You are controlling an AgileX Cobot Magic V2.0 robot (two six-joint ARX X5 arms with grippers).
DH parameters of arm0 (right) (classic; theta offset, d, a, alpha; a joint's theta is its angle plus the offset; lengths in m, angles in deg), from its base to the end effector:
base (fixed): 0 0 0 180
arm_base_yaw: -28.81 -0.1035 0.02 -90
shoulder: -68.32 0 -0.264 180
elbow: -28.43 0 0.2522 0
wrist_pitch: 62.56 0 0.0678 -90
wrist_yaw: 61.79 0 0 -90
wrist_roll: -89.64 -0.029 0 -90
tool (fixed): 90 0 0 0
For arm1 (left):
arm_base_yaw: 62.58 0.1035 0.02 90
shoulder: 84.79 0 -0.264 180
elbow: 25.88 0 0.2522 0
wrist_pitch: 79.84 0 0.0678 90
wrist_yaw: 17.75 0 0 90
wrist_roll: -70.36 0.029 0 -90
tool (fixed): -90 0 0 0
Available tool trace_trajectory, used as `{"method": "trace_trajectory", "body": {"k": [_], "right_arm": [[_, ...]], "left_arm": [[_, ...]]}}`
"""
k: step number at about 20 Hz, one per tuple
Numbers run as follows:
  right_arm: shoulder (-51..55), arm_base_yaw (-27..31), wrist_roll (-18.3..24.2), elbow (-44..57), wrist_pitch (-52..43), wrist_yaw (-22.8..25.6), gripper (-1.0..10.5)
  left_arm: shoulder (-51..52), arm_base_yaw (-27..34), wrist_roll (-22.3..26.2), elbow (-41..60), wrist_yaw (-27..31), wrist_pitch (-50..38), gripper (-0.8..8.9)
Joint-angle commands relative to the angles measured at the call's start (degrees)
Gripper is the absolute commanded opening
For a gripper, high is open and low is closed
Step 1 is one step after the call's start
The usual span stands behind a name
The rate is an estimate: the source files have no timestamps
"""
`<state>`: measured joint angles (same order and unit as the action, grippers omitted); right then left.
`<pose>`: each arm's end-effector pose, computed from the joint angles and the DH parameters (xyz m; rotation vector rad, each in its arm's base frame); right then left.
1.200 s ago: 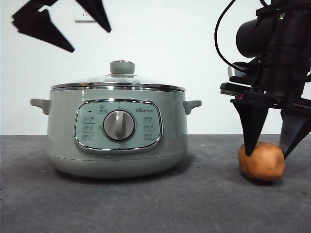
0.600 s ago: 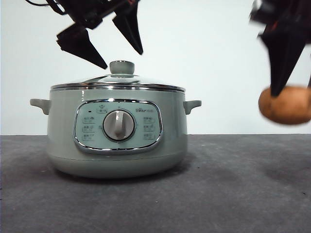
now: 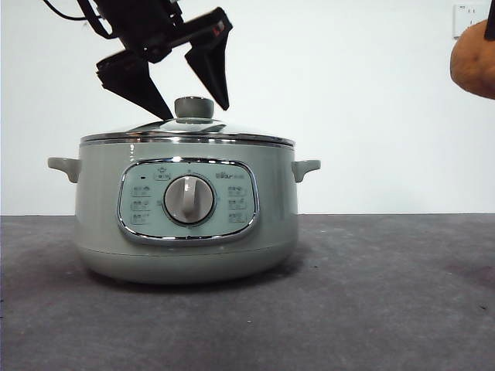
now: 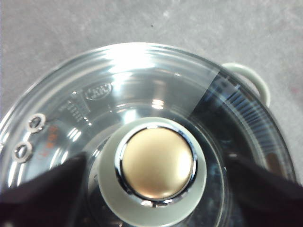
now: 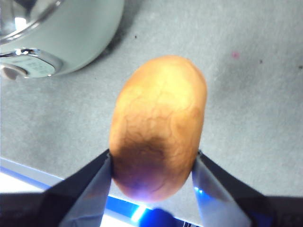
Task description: Pick up the potato,open the lid,put the potato in the pot,close the lid
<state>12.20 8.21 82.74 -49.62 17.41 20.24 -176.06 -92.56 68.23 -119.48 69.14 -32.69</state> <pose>0.1464 0.0593 0.3350 -0.0048 1.0415 0.3927 0.2993 -0.1745 0.3095 0.1498 0.7807 -0.5327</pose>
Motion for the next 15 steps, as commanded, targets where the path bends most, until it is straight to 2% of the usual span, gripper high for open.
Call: {"method": "trace_trajectory", "body": {"k": [1,3,4,11,15], "right_arm": [[0.17,-0.02,1.36,-0.07,-0.17,-0.15,-0.1],[0.15,-0.02,1.62,-0.07,-0.22,-0.15,-0.1],[0.15,-0.02,2.05,-0.07,-0.24,-0.17,-0.1],[-0.63,-0.07,2.62,-0.09,-1.92,-0.46,-0.1],[-5.03,-0.07,2.34,-0.79,-4.44,-5.18,-0.1]], "left_arm": [[-0.63,-0.13,0.87,-0.22,0.17,-0.48,1.60],[-0.63,-0.13,0.87,-0.22,0.22,-2.08,0.19],[-0.63,-0.13,0.85,-0.22,0.42,-2.67,-0.13],[0.74,0.20,0.87,-1.14,1.68,-4.26,-0.09],[4.96,1.16,1.07,-1.70,1.73,-4.98,-0.09]]}}
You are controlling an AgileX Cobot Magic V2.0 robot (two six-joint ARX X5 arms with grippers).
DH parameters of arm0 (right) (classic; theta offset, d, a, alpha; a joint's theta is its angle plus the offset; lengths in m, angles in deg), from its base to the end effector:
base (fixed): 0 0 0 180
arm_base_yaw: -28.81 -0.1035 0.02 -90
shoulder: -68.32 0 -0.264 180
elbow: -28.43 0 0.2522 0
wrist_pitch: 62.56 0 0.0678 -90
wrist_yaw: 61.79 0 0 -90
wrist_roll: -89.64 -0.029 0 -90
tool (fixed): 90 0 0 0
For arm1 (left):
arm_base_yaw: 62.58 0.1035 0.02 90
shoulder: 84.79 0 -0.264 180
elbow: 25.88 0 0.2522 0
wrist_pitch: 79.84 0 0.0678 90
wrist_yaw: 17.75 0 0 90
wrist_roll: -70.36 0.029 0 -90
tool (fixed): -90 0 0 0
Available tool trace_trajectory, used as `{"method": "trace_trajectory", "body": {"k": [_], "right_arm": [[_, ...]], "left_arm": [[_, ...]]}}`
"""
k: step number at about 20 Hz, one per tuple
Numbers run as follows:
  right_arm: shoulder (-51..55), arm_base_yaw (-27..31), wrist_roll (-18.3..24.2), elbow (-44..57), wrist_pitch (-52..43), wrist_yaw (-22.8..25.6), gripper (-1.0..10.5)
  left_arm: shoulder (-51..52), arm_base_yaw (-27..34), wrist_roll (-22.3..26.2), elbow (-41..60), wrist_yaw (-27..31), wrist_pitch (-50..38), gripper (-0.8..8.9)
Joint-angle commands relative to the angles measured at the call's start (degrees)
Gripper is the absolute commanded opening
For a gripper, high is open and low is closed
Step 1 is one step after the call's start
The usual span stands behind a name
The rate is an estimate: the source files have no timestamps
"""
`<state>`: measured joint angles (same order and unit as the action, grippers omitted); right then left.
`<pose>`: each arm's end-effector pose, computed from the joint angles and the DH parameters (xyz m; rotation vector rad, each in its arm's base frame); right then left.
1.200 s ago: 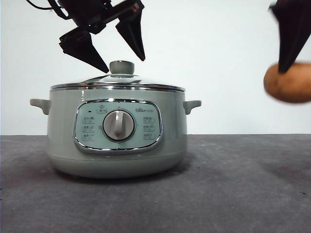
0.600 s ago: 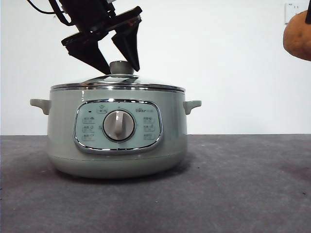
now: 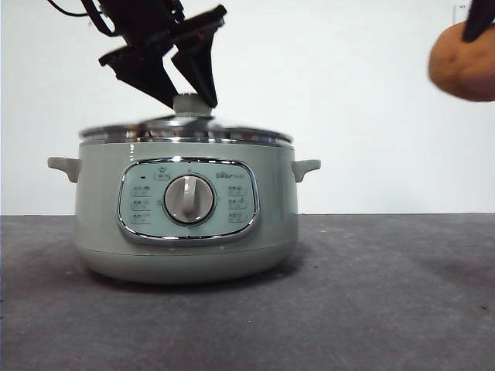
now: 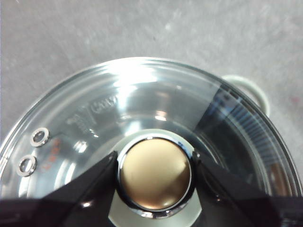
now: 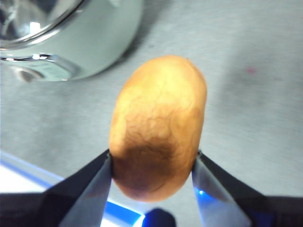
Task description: Pick up the potato,open the lid,put the potato in the pot,close the lid
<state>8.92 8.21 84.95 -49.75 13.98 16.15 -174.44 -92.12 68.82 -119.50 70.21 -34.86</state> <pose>0.1623 0.0675 0.3306 -0.0033 1.0382 0.4782 0.2979 -0.1700 0.3214 0.1471 0.7106 -0.5175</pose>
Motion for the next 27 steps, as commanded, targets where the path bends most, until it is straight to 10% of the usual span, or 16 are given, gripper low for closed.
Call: {"method": "trace_trajectory", "body": {"k": [1,13,27], "right_arm": [[-3.54,-0.20,-0.04,-1.33,-1.84,-1.97,-0.1],[-37.33,-16.31,-1.22,-32.44,-4.11,0.13,-0.1],[-66.42,-20.74,-3.21,-54.58,-2.97,1.38,-0.1]], "left_arm": [[4.57,1.16,0.81,-1.68,0.81,-2.82,-0.09],[10.43,17.00,4.57,-1.68,3.63,2.58,-0.09],[10.43,27.89,3.26,-1.66,3.58,2.19,-0.09]]}}
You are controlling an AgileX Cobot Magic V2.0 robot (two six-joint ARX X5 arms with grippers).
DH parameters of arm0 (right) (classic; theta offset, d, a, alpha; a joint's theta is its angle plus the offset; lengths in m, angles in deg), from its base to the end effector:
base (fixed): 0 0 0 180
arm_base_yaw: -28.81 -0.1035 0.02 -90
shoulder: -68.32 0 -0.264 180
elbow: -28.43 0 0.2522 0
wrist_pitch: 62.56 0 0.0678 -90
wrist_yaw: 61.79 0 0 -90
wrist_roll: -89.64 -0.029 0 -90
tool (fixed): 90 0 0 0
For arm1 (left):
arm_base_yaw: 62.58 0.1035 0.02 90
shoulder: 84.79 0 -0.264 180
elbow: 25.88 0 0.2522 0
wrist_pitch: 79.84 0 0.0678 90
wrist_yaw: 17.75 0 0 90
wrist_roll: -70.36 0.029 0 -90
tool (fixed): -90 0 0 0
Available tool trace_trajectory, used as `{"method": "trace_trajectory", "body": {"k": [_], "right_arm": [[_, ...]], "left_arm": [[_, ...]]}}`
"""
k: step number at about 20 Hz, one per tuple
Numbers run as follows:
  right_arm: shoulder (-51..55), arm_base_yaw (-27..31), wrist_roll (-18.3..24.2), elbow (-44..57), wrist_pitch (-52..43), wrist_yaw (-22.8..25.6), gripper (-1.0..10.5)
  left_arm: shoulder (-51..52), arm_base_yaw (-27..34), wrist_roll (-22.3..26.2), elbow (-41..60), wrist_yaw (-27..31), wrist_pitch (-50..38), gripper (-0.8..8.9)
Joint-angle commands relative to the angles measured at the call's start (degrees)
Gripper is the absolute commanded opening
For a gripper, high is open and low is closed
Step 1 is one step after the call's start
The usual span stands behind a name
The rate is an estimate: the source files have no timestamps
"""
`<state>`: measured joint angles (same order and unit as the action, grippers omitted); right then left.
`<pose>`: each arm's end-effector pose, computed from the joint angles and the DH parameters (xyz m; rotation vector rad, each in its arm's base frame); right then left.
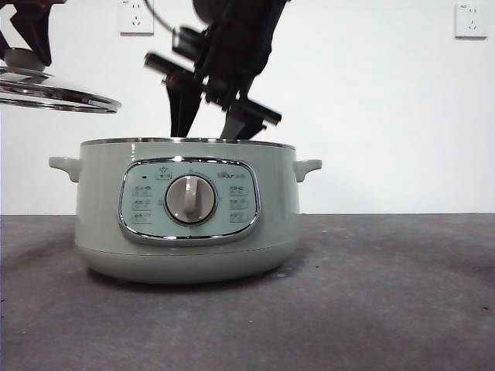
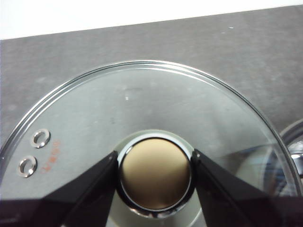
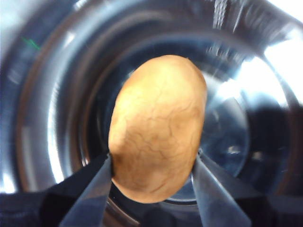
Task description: Pick up the potato,open the lid,put the potato in the pot,close the lid
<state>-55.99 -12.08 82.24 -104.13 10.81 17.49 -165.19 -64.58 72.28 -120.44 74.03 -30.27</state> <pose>0.3434 0.3045 0.2704 -0.1972 1.1777 0.7224 0.2992 -0.0095 0.3694 0.0528 0.6176 -0.0141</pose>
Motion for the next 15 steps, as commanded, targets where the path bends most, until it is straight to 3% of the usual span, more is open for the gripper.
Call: {"method": "trace_trajectory", "body": {"k": [1,6,7,9,10,15], "right_arm": [[-2.34,-0.81,-0.52,-0.20,0.33,0.22,-0.1],[-4.96,-1.11,-0.50,-0.17,0.76,0.72,0.2],[-4.94,-1.18,-0.59,-0.20,0.33,0.66,1.4],[-4.70,-1.16,-0.57,-0.44,1.53,0.72,5.8],[-4.39,-1.16,-0.55,-0.87,1.99,1.18,6.3],[5.51,-2.56,-0.35,-1.01,1.77,5.77,6.3]], "left_arm": [[1.18,0.42,-0.20,-0.72,-0.24,-2.34,-0.09],[1.18,0.44,-0.15,-0.72,-0.26,-1.07,-0.09],[1.18,0.46,-0.15,-0.72,-0.26,-0.66,-0.09],[1.18,0.46,-0.15,-0.72,-0.31,-0.57,-0.09],[1.18,0.46,-0.17,-0.72,-0.79,-0.50,-0.09],[1.18,0.11,-0.24,-0.72,-2.86,0.50,-0.09]]}}
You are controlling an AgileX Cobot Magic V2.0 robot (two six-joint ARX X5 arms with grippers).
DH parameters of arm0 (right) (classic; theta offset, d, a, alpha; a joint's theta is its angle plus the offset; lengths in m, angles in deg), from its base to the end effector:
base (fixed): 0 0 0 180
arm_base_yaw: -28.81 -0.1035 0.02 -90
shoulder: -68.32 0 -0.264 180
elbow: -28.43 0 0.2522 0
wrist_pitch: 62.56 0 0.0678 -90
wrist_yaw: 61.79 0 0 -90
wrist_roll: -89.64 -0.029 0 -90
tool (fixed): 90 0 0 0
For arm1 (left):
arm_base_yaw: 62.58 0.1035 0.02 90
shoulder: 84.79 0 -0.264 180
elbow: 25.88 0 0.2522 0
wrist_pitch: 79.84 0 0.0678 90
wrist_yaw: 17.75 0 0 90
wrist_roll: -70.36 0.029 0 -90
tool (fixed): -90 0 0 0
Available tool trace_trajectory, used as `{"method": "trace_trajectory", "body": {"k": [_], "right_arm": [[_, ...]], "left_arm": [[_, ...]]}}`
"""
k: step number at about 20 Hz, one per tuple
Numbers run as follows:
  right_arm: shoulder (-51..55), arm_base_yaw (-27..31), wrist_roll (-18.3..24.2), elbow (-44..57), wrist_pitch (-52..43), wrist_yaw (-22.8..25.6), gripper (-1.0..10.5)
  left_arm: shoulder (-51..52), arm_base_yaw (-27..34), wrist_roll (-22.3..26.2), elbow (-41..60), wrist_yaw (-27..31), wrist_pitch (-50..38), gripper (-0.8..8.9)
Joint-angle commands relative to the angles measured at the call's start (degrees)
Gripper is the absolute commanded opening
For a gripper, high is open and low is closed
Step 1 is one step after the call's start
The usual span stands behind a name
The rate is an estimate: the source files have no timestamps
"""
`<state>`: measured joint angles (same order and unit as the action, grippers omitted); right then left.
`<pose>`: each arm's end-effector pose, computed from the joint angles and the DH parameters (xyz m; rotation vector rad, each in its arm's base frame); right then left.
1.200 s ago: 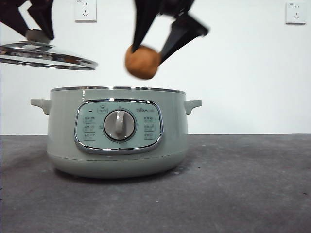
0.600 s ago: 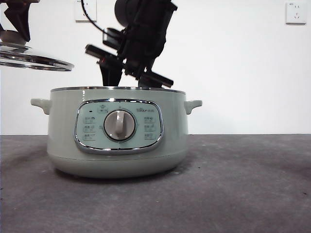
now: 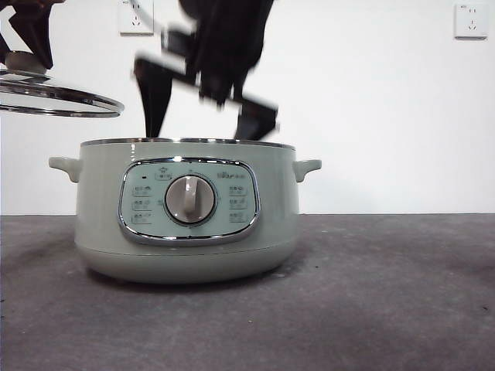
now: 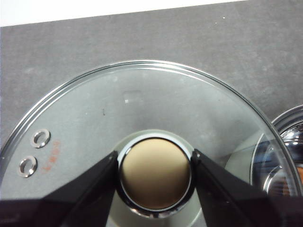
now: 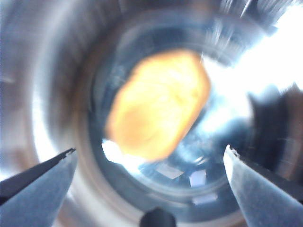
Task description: Pick up the potato,open the lid,put the potato in the pot,close the lid
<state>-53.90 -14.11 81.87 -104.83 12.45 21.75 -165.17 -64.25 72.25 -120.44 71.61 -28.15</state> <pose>0.3278 0.3093 0.2883 -0.2444 1.1365 0.6902 0.2970 -0.0090 0.3666 0.0377 0.6540 -0.0497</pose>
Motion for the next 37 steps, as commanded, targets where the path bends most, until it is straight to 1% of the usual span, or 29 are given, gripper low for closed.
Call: {"method": "trace_trajectory", "body": {"k": [1,4,6,8,10,12,16,19,23,26,28,32,37], "right_arm": [[6.10,-0.61,0.59,-0.31,1.42,4.13,6.3],[11.39,-0.59,2.43,-0.24,6.82,8.39,6.3],[14.38,-0.57,4.46,-0.20,10.80,12.15,6.3],[16.87,-0.55,4.96,0.42,14.03,14.49,6.3],[20.35,-0.50,5.09,3.21,15.12,16.15,6.3],[25.07,-0.48,5.31,8.35,14.60,17.68,6.3],[36.87,-0.46,5.14,23.17,8.76,17.92,6.3],[45.79,-0.46,4.31,33.35,5.25,17.92,6.3],[54.31,-0.46,2.58,40.96,3.43,17.86,6.3],[57.88,-0.46,1.84,43.71,5.49,17.86,6.3],[59.82,-0.46,1.57,45.27,6.54,17.84,6.3],[62.45,-0.48,-1.09,46.21,7.96,17.79,6.3],[63.58,-0.48,-1.27,46.21,8.11,17.79,6.3]], "left_arm": [[1.16,-0.39,-0.17,-0.72,-1.57,-1.14,-0.09],[1.16,-3.13,-0.61,-0.72,-2.36,0.33,-0.09],[1.16,-6.36,-1.20,-0.72,-2.32,1.31,-0.09],[1.16,-9.51,-1.70,-0.72,-2.32,1.40,-0.09],[1.09,-12.68,-1.88,-0.72,-2.32,1.53,-0.09],[0.85,-15.72,-1.92,-0.72,-2.32,1.68,-0.09],[-0.02,-21.66,-1.97,-0.68,-2.32,2.05,-0.09],[-1.18,-25.33,-3.06,-0.68,-2.32,1.88,-0.09],[-3.02,-28.59,-3.19,-0.68,-2.10,0.96,-0.09],[-3.74,-29.94,-3.32,-0.68,-0.46,-0.70,-0.09],[-4.33,-30.10,-3.13,-0.68,-0.44,-0.68,-0.09],[-6.99,-30.10,-3.08,-0.68,-0.44,-1.01,-0.09],[-10.60,-30.03,-1.79,-0.68,-0.09,-1.95,-0.09]]}}
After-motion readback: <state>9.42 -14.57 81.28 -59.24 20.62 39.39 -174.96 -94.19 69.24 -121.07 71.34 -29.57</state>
